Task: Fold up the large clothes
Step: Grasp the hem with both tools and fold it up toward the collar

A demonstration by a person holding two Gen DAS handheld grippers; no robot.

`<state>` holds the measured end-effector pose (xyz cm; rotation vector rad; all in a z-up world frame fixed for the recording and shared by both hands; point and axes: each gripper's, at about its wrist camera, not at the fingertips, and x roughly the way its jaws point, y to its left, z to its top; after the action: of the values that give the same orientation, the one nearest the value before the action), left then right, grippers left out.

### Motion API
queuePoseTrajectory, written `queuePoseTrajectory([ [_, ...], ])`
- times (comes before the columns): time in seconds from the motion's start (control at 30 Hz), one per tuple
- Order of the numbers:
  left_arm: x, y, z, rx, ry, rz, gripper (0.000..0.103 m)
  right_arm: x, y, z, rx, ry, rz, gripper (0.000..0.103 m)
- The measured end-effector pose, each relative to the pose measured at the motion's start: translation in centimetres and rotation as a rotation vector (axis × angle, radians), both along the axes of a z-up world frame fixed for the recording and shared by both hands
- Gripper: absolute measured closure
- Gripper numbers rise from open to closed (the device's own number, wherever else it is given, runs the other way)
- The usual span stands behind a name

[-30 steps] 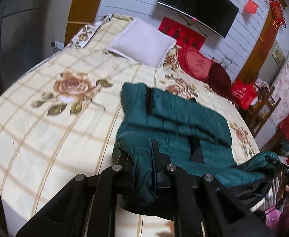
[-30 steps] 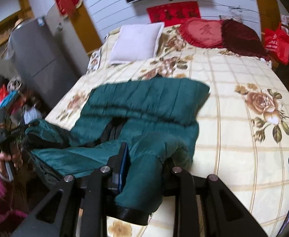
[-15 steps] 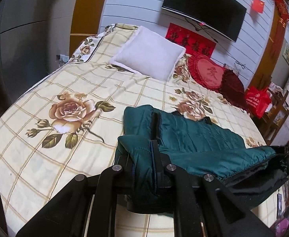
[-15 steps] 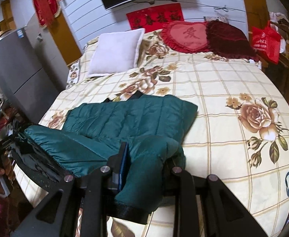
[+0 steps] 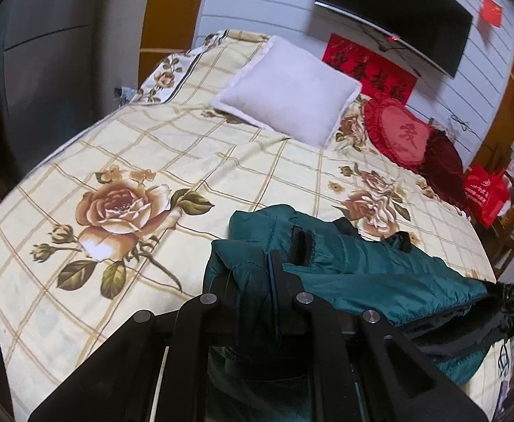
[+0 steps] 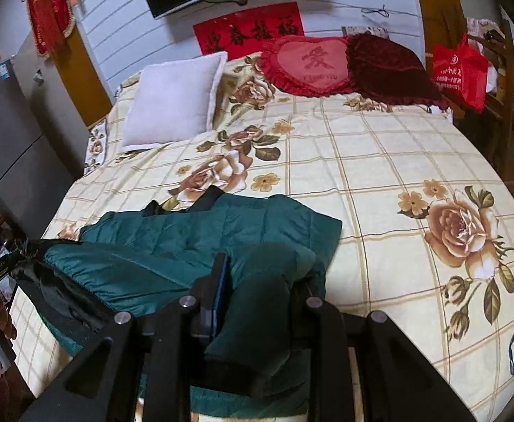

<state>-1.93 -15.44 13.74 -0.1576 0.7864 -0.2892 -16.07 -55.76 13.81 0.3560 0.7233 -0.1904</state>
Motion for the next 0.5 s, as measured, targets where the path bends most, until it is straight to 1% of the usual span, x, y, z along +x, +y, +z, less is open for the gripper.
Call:
queuePoseTrajectory([
  [0.13,2.0,-1.0,-0.9,0.014,0.017,0.011,0.103,2.2,-0.6,-0.7,-0.002,0.014,-0.018,0.078],
  [0.2,3.0,-1.6,-1.4,0.031,0.024,0.007,0.103,3.1,-1.1,-1.3,0.013,0.024,-0.030,0.078],
  [0.3,4.4,-2.4,-2.7,0.040,0.055,0.003,0.103,4.7,-2.2,-3.2,0.060,0.063,-0.061,0.078],
  [0.37,5.0,-2.7,-3.5,0.039,0.069,0.001,0.103,5.6,-2.6,-4.5,0.071,0.087,-0.075,0.078],
  [0.4,5.2,-2.6,-3.8,0.028,0.075,0.001,0.103,6.0,-2.8,-5.1,0.071,0.097,-0.079,0.078],
  [0.5,5.9,-2.1,-4.4,-0.042,0.094,-0.006,0.103,7.0,-3.0,-6.3,0.083,0.120,-0.094,0.077],
])
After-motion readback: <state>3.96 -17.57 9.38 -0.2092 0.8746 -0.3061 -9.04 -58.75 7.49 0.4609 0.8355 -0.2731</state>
